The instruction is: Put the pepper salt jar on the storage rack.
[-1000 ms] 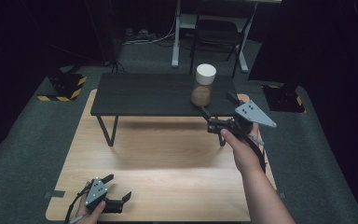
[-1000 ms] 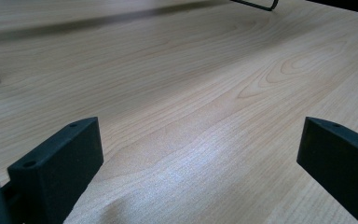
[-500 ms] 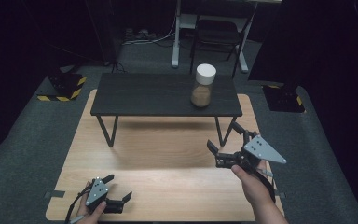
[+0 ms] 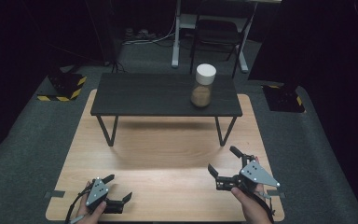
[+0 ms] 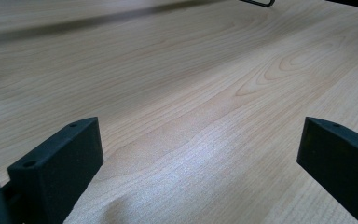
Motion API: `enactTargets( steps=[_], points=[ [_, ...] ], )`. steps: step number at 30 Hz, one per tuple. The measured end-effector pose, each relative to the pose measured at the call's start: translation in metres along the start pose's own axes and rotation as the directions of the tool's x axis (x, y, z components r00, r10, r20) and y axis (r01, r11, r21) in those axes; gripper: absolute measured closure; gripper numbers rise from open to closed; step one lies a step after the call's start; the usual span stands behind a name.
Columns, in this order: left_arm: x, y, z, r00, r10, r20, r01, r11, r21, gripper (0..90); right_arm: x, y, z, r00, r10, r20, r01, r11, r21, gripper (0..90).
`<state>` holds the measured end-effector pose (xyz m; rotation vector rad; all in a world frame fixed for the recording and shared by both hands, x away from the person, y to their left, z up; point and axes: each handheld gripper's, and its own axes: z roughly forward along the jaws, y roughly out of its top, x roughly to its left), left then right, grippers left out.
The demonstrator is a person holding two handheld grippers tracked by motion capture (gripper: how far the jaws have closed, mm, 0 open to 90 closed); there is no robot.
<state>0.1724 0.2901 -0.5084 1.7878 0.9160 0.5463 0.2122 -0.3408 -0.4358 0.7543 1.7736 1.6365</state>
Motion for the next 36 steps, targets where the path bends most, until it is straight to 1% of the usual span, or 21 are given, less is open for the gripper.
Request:
enactTargets(
  steps=[3,4,8,10,12,13,16,17,18,19,20,21,24,25,26,27,28,30,31,33,36],
  points=[
    [0.0,0.0,0.0,1.0,0.002,0.001,-0.002,1.0,0.0,0.6,0.002,-0.018,-0.004,0.9999,0.014,0.004,-0.015,0.999,0.03,0.0],
    [0.0,0.0,0.0,1.0,0.002,0.001,-0.002,1.0,0.0,0.6,0.002,-0.018,-0.004,0.9999,0.014,0.004,-0.015,0.999,0.03,0.0],
    [0.0,0.0,0.0,1.0,-0.002,0.001,0.002,1.0,-0.001,0.6,0.002,-0.032,-0.007,0.9996,0.022,0.018,-0.023,0.998,0.06,0.0],
    [0.0,0.0,0.0,1.0,0.001,0.001,-0.001,1.0,0.0,0.6,0.003,-0.046,-0.01,0.9991,0.029,0.03,-0.031,0.997,0.077,0.0],
    [0.0,0.0,0.0,1.0,0.003,0.002,-0.003,1.0,0.0,0.6,0.003,-0.049,-0.011,0.9991,0.027,0.032,-0.03,0.996,0.084,0.0],
    [0.0,0.0,0.0,1.0,0.004,0.003,-0.004,1.0,-0.001,0.6,0.002,-0.056,-0.012,0.9986,0.033,0.04,-0.038,0.993,0.109,0.0],
    [0.0,0.0,0.0,1.0,0.004,0.003,-0.004,1.0,-0.001,0.6,0.001,-0.06,-0.012,0.9988,0.018,0.045,-0.024,0.991,0.133,0.0],
    [0.0,0.0,0.0,1.0,0.004,0.004,-0.004,1.0,-0.002,0.6,-0.002,-0.064,-0.012,0.9989,0.009,0.045,-0.016,0.987,0.162,0.0],
    [0.0,0.0,0.0,1.0,0.004,0.004,-0.004,1.0,-0.002,0.6,-0.002,-0.064,-0.012,0.9989,0.009,0.045,-0.016,0.987,0.162,0.0],
    [0.001,-0.001,-0.001,1.0,0.004,0.006,-0.004,1.0,-0.003,0.6,-0.005,-0.069,-0.013,0.9982,0.024,0.055,-0.033,0.983,0.179,0.0],
    [0.001,-0.001,-0.001,1.0,0.004,0.006,-0.004,1.0,-0.003,0.6,-0.005,-0.069,-0.013,0.9982,0.024,0.055,-0.033,0.983,0.179,0.0],
    [0.001,-0.001,-0.001,0.9999,0.007,0.009,-0.007,1.0,-0.003,0.6,-0.007,-0.072,-0.014,0.9982,0.019,0.057,-0.03,0.978,0.206,0.0],
    [0.001,-0.001,-0.001,0.9999,0.006,0.01,-0.006,1.0,-0.003,0.6,-0.008,-0.074,-0.014,0.9977,0.023,0.063,-0.037,0.975,0.22,0.0],
    [0.001,-0.001,-0.001,0.9999,0.007,0.01,-0.007,1.0,-0.003,0.6,-0.012,-0.078,-0.015,0.9962,0.062,0.061,-0.075,0.969,0.234,0.2],
    [0.001,-0.001,-0.001,0.9999,0.007,0.01,-0.007,1.0,-0.003,0.6,-0.012,-0.078,-0.015,0.9962,0.062,0.061,-0.075,0.969,0.234,0.2],
    [0.001,-0.001,-0.001,0.9999,0.007,0.01,-0.007,1.0,-0.003,0.6,-0.012,-0.08,-0.016,0.9942,0.078,0.073,-0.094,0.966,0.24,0.0],
    [0.001,-0.001,-0.001,0.9999,0.006,0.01,-0.006,1.0,-0.002,0.6,-0.013,-0.081,-0.016,0.99,0.112,0.085,-0.13,0.96,0.248,0.1],
    [0.001,-0.001,0.0,0.9999,0.005,0.01,-0.005,1.0,-0.002,0.6,-0.014,-0.082,-0.017,0.9896,0.114,0.087,-0.132,0.963,0.236,0.0],
    [0.001,0.0,0.0,0.9999,0.005,0.009,-0.005,1.0,0.0,0.6,-0.015,-0.085,-0.02,0.985,0.146,0.093,-0.163,0.962,0.218,0.0],
    [0.001,-0.001,0.0,0.9999,0.008,0.009,-0.008,1.0,0.001,0.6,-0.016,-0.087,-0.021,0.9825,0.161,0.095,-0.177,0.962,0.21,0.0],
    [0.0,-0.001,-0.001,0.9999,0.011,0.009,-0.011,0.9999,0.001,0.6,-0.017,-0.086,-0.02,0.9828,0.161,0.09,-0.177,0.961,0.214,0.0]
  ],
)
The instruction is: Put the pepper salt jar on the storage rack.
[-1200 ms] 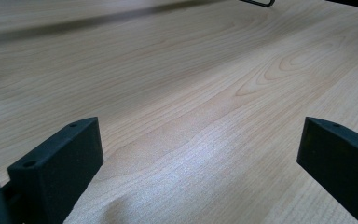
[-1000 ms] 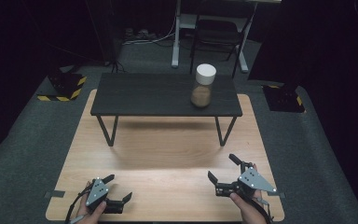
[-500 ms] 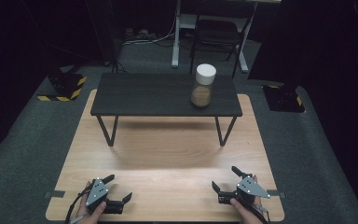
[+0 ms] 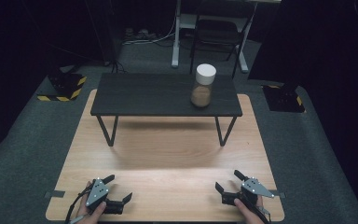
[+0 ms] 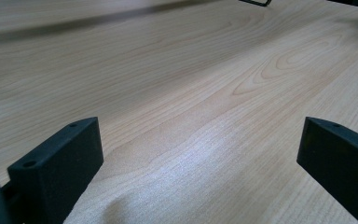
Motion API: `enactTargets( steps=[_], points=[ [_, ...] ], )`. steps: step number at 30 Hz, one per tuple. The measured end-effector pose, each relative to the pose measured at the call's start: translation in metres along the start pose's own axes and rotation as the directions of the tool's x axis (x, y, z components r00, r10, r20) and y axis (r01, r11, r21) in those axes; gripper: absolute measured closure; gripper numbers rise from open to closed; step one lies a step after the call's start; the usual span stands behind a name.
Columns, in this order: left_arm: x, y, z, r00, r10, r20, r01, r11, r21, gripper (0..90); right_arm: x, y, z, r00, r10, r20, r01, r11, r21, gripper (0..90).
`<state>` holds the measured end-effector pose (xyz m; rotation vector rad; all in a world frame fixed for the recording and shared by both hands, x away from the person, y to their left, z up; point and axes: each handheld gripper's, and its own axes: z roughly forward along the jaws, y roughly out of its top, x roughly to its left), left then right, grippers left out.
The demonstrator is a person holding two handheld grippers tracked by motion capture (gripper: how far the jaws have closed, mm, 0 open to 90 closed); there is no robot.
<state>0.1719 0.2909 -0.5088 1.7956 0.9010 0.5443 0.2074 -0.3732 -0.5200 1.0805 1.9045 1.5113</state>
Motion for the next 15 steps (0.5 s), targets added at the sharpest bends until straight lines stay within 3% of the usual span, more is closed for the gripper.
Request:
enactTargets(
  steps=[5,15],
  points=[
    [-0.001,-0.0019,-0.0013,1.0,0.006,-0.004,-0.006,0.9999,-0.008,0.6,0.002,0.0031,0.0026,0.9989,-0.045,-0.015,0.045,0.999,0.024,0.0],
    [0.0012,0.0002,0.0004,1.0,-0.001,0.007,0.001,1.0,0.001,0.6,0.0008,0.0032,0.0027,0.9984,-0.049,-0.027,0.05,0.998,0.025,0.0]
  ],
)
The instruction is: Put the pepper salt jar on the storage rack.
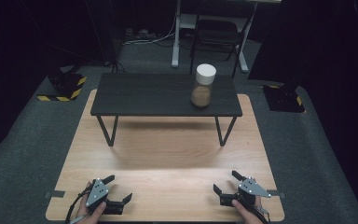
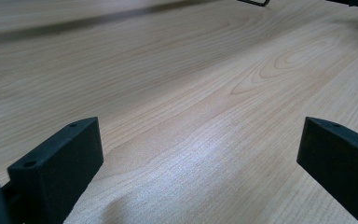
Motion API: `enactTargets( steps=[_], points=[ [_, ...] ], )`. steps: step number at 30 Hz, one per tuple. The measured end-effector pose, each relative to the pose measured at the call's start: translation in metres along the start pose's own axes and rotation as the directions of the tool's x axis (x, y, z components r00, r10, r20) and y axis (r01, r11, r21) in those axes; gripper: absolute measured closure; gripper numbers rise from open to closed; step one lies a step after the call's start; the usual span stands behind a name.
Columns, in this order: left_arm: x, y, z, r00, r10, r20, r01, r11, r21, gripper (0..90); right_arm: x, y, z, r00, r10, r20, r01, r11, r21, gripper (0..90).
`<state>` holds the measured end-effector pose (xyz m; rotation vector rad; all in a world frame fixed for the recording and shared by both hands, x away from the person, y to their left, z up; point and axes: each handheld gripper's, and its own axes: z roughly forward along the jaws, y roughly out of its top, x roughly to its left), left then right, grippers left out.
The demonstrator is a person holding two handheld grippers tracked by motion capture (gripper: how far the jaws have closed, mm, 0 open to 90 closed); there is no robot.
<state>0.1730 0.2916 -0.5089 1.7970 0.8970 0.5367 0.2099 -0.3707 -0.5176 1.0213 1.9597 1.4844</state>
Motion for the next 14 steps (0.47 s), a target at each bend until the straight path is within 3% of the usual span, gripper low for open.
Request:
enactTargets(
  steps=[14],
  points=[
    [0.0028,0.0009,0.0,0.9999,-0.002,0.016,0.001,1.0,0.004,0.6,-0.0001,0.0014,0.0016,0.9999,-0.009,-0.004,0.01,1.0,0.009,0.0]
  ],
)
